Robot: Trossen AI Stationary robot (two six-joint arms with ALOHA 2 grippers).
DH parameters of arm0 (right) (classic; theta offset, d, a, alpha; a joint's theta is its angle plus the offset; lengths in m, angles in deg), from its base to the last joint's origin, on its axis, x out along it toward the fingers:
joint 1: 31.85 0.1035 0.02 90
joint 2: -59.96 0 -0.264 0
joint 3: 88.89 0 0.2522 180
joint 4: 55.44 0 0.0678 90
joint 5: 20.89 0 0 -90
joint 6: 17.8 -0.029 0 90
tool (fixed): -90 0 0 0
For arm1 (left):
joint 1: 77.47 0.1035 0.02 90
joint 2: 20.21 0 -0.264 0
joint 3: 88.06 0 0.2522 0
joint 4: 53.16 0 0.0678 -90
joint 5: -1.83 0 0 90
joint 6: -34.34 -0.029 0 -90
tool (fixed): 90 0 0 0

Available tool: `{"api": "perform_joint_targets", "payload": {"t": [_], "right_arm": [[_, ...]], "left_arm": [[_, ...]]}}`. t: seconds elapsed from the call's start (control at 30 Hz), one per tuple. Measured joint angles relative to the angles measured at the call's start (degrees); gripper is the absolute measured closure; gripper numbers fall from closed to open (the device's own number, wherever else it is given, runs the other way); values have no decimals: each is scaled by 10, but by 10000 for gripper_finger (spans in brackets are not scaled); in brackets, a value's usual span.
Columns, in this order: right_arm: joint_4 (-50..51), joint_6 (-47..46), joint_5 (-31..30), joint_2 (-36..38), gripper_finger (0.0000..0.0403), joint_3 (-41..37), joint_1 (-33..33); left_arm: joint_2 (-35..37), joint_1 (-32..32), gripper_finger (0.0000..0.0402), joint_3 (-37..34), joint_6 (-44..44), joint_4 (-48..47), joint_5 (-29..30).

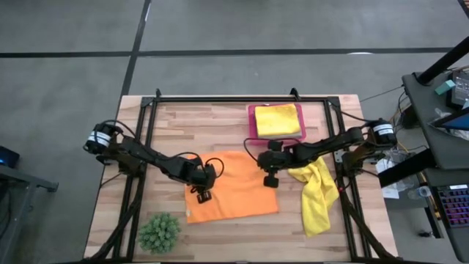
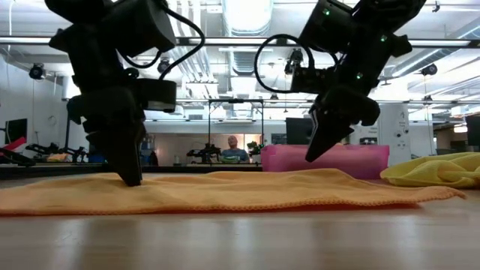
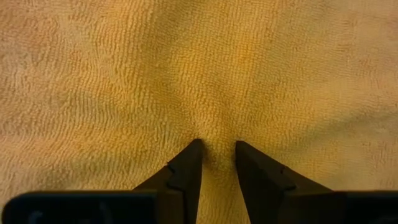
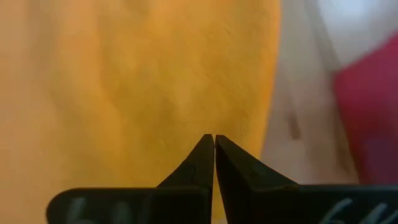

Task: Fold microfiber towels
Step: Fold the orange microfiber cloth

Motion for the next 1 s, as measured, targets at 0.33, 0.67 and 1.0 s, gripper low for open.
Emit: {"api": "perform_joint_targets", "payload": {"t": [0.33, 0.67, 1.0], "right_arm": [[48, -125, -5, 27, 394, 0, -8], [39, -233, 27, 4, 324, -2, -38], [-14, -259, 42, -26, 214, -2, -37]], "left_arm": [[67, 0, 318, -2, -31, 41, 70], [28, 0, 318, -36, -28, 176, 93], [6, 0, 318, -42, -16, 181, 108]]}}
